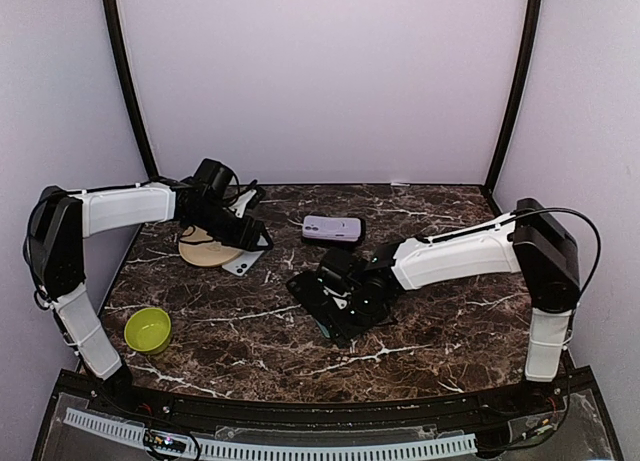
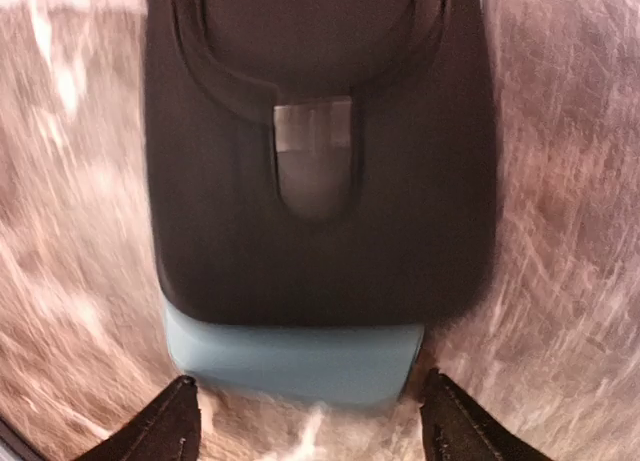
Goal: Put the phone into the phone case
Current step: Move the phone to the center of the board.
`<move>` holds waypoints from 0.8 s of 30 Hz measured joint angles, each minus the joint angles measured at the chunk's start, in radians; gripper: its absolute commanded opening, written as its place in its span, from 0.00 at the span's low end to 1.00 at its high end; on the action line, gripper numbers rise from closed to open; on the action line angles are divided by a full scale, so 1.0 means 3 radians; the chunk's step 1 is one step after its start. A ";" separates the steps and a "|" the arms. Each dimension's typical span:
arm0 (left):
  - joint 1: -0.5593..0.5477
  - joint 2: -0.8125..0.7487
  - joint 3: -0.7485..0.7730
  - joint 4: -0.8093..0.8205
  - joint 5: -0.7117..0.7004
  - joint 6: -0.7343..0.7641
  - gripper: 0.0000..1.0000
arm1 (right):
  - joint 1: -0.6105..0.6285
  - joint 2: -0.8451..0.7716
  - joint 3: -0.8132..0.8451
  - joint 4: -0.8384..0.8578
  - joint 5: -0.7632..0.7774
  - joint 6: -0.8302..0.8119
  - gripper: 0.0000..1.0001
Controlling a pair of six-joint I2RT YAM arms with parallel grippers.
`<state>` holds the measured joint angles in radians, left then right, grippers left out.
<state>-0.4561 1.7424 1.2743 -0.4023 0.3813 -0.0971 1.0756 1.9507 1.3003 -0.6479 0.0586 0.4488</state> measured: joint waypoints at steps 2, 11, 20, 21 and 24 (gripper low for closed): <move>0.0000 -0.0014 -0.0001 0.0000 0.0000 0.0000 0.66 | 0.0037 -0.0045 -0.0037 -0.0053 -0.0017 0.0011 0.86; 0.0000 -0.0034 -0.0001 -0.0003 -0.0003 0.0005 0.67 | 0.0027 -0.0191 0.0064 -0.0491 -0.0104 0.0011 0.41; 0.0000 -0.0037 -0.0001 -0.0004 -0.0004 0.0025 0.67 | 0.0004 -0.0036 0.0432 -0.0540 -0.0094 -0.0020 0.17; 0.0000 -0.0037 -0.0001 -0.0004 -0.0005 0.0027 0.67 | 0.0000 0.0025 0.0464 -0.0539 -0.0094 -0.0029 0.17; 0.0000 -0.0037 -0.0001 -0.0004 -0.0011 0.0028 0.67 | -0.0024 0.0216 0.0561 -0.0540 -0.0095 -0.0056 0.17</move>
<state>-0.4561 1.7313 1.2739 -0.4034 0.3779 -0.0887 1.0683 2.0155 1.4685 -0.8101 0.0299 0.4320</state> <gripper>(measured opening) 0.667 0.174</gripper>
